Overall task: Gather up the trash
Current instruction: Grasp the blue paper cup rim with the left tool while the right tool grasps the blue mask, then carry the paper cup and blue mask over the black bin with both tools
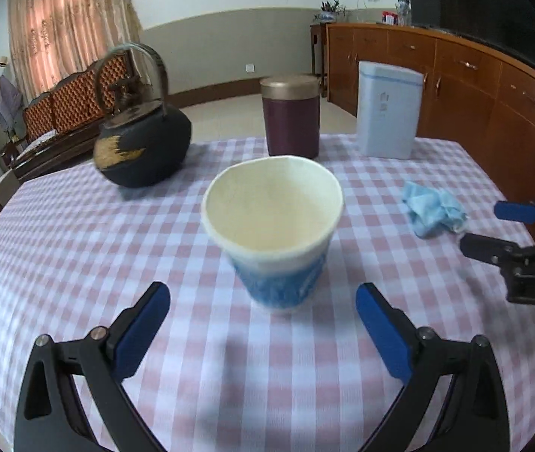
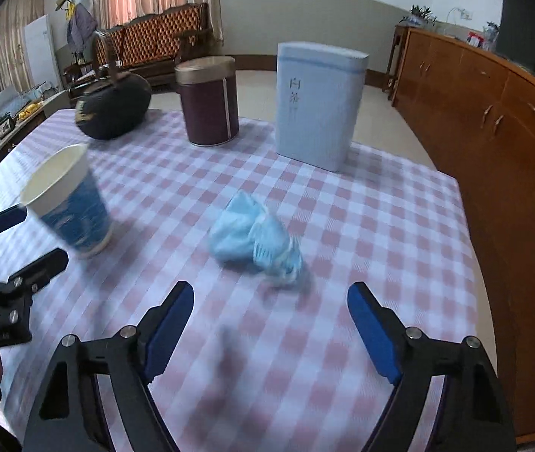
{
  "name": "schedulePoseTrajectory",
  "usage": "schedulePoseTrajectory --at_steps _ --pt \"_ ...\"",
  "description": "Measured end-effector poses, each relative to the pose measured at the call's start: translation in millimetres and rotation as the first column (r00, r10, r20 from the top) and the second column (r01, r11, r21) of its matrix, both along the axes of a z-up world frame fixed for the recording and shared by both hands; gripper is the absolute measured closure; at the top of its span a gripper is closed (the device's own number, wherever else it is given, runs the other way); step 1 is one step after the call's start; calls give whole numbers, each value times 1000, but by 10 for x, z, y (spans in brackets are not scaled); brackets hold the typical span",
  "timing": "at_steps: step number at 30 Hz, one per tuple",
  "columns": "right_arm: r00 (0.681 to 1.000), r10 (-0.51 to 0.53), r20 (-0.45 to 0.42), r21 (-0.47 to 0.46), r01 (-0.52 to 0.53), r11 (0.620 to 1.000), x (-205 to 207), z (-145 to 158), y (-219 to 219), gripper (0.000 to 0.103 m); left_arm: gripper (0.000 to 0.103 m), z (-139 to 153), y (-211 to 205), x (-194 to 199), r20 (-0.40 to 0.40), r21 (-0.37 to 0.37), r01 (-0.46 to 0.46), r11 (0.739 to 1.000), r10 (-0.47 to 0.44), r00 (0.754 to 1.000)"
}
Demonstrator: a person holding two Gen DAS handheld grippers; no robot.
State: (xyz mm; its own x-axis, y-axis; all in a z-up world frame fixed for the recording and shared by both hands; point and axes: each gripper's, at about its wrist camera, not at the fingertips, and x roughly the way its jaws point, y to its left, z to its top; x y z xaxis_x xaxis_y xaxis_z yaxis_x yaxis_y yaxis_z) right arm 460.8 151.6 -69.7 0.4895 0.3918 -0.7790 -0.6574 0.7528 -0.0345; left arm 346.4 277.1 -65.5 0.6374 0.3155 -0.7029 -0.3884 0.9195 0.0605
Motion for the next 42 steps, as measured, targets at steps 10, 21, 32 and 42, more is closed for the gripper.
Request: schedulePoseTrajectory --at_steps 10,21,32,42 --pt "997 21 -71 -12 -22 1000 304 -243 333 42 17 -76 147 326 -31 -56 26 998 -27 999" --pt "1000 12 -24 77 -10 997 -40 -2 32 58 46 53 -12 124 11 -91 79 993 -78 997" --pt "997 -16 72 127 7 992 -956 502 -607 58 47 434 -568 -576 75 -12 125 992 -124 989" --pt "987 -79 139 173 55 983 -1794 886 -1342 58 46 766 -1085 -1106 122 26 186 982 -188 975"
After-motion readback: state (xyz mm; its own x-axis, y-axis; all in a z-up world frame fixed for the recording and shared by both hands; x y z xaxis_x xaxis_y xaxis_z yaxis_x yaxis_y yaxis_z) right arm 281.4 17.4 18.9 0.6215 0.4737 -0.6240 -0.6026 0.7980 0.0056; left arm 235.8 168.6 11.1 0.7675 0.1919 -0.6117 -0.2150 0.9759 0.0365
